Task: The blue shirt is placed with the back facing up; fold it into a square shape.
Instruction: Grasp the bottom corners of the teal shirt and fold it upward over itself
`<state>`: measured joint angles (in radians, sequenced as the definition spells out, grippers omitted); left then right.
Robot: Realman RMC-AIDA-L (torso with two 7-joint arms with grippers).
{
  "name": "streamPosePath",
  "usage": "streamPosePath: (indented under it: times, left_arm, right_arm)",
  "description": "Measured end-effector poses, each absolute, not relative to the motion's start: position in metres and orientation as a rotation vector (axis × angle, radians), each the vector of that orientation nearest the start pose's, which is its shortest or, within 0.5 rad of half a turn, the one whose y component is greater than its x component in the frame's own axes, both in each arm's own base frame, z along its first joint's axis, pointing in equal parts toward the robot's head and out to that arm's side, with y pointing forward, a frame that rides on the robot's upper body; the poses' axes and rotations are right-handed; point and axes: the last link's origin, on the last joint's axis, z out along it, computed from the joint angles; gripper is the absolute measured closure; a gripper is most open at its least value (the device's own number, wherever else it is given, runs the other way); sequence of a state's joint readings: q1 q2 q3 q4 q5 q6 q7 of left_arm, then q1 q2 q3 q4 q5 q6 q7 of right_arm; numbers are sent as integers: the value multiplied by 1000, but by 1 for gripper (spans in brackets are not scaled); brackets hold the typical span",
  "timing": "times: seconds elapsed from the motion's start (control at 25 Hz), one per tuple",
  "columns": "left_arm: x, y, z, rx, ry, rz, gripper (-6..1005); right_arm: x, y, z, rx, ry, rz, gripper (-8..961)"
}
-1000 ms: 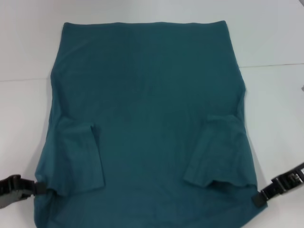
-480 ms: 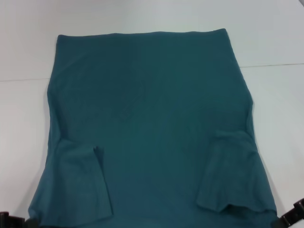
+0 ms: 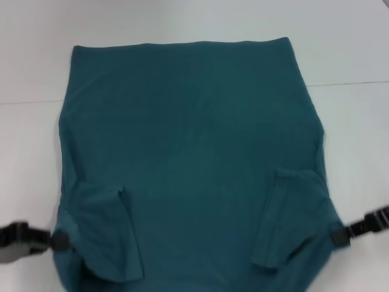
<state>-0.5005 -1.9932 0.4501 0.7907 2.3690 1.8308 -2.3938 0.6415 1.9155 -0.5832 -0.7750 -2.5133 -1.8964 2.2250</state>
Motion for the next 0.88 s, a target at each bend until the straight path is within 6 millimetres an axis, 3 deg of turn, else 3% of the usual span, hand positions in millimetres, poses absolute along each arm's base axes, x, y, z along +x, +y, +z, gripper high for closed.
streamPosePath:
  times: [0.52, 0.72, 0.88]
  left_arm:
    - [-283, 377, 67, -2077, -2023, -532, 999]
    - [-273, 402, 58, -2045, -1948, -448, 999]
    - [-271, 415, 36, -2001, -1876, -364, 999]
  right_arm:
    - [285, 377, 103, -2263, 1659, 445, 911]
    - [279, 401, 89, -2176, 1639, 467, 910]
    - [281, 415, 66, -2108, 1605, 408, 910]
